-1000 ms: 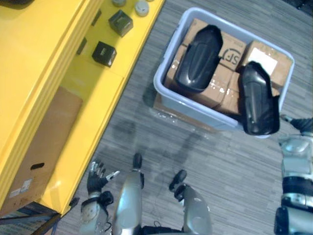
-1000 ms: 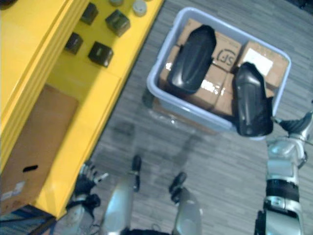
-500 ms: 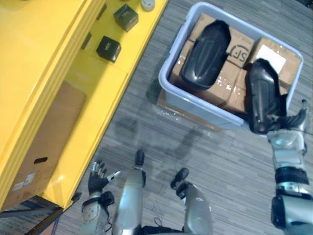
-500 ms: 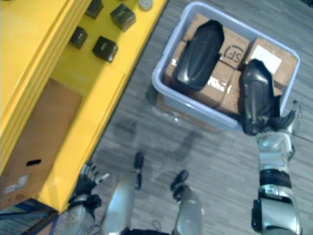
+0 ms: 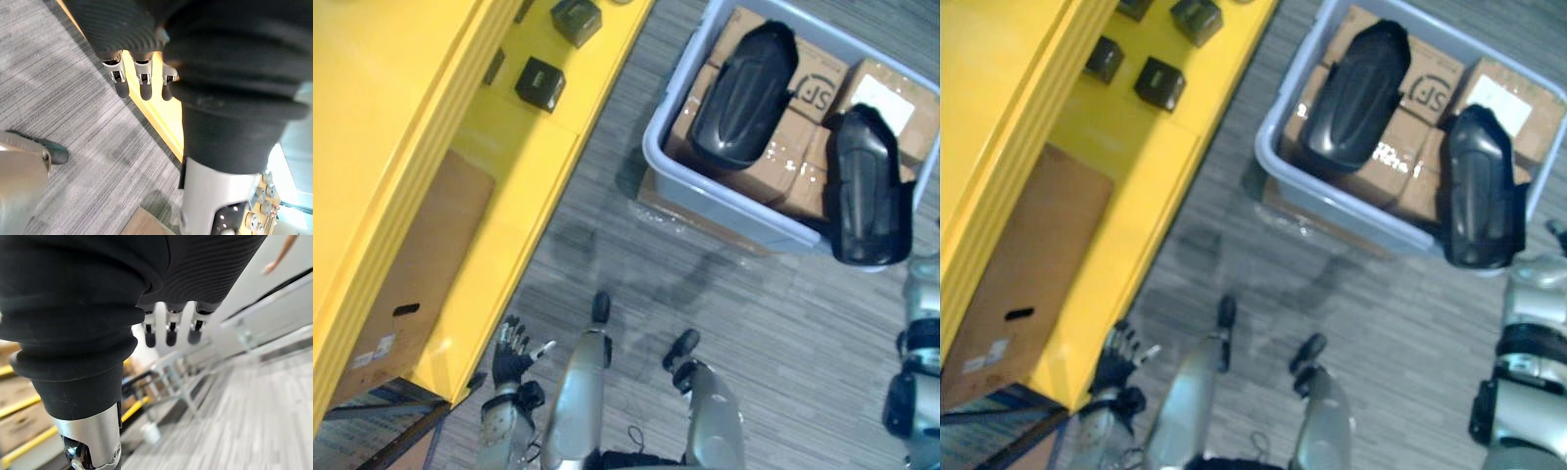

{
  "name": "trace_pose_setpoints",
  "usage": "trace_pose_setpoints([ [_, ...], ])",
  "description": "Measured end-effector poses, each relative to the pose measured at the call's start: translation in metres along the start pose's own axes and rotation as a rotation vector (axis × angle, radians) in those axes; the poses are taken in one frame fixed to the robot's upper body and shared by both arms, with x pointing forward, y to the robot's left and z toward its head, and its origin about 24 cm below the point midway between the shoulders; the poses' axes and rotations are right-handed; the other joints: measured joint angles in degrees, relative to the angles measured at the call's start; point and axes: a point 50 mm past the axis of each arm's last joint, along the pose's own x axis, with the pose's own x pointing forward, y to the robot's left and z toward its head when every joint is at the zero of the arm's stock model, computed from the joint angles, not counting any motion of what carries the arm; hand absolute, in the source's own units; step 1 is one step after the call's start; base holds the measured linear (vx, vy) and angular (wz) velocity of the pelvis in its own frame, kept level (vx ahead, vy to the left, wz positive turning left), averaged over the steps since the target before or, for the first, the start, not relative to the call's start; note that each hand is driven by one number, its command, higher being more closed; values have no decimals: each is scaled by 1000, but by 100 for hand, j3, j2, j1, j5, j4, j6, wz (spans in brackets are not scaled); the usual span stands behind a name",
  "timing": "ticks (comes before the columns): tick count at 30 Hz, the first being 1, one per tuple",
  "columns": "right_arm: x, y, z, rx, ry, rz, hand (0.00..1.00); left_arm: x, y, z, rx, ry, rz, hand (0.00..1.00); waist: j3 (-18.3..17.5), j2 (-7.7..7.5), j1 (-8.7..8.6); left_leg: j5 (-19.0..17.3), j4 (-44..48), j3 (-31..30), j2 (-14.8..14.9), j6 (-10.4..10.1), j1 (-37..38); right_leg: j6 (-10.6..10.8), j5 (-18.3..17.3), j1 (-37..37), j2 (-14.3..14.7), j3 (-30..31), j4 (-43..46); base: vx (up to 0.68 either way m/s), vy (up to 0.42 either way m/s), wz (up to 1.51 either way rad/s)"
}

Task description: Walk over and take plastic housings, then place them on the shelf

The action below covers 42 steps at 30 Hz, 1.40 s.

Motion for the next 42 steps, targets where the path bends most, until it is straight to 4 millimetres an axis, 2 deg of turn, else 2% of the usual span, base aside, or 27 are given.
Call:
trace_pose_setpoints([
  [2,10,-9,4,12,27,-33,0,2,-1,-4,4,10,-1,0,57,126,1,-1,38,-15,-6,1,-26,5,10,-12,-4,3,1,-10,37,0],
  [5,16,-15,6,32,63,-64,0,4,-2,-5,6,16,-3,0,51,238,2,-1,61,-17,-5,1,-136,0,13,-152,-15,27,17,-34,32,-3],
  [9,25,-25,7,17,79,-99,0,2,-8,-10,22,37,-46,0,49,468,8,-1,143,-3,0,2,-233,1,47,-274,-17,105,51,-12,23,-6],
  [11,26,-26,6,15,84,-103,0,2,-8,-12,25,39,-44,0,50,492,2,-1,146,-4,2,2,-247,-5,57,-302,-14,125,55,-6,22,-8],
  [14,35,-40,-2,-7,131,-147,0,1,-14,-15,33,49,-73,0,42,635,4,2,166,-30,-4,6,-354,-4,69,-394,-17,115,64,0,0,0],
  [19,39,-46,-12,-11,187,-169,0,2,-16,-14,35,38,-84,0,52,696,-1,5,201,-59,-18,11,-402,-3,71,-435,-27,118,78,4,4,1],
  [23,49,-63,2,20,171,-217,0,5,-25,-17,46,49,-120,0,73,983,17,4,300,-162,-58,11,-567,16,86,-555,-52,105,132,1,40,3],
  [25,49,-62,4,27,168,-213,0,5,-24,-17,23,53,-111,0,72,1049,20,4,316,-161,-58,11,-611,15,84,-621,-63,122,179,-12,27,-3],
  [32,49,-62,4,-17,122,-206,0,3,-30,-20,22,68,-137,0,60,1194,31,5,309,-148,-60,11,-620,-10,51,-702,-120,163,283,-1,8,-1],
  [34,49,-60,7,40,107,-198,0,3,-30,-22,25,74,-137,0,57,1242,32,5,298,-146,-62,10,-623,-8,46,-712,-124,165,283,0,0,0],
  [37,49,-59,8,118,112,-190,0,0,-29,-29,37,103,-140,0,54,1246,35,5,286,-134,-68,10,-633,-8,46,-746,-129,190,286,26,14,-2],
  [42,49,-58,5,255,121,-166,0,0,-36,-29,24,97,-159,0,50,1253,59,5,286,-165,-119,10,-636,-5,23,-800,-149,237,369,21,9,-2],
])
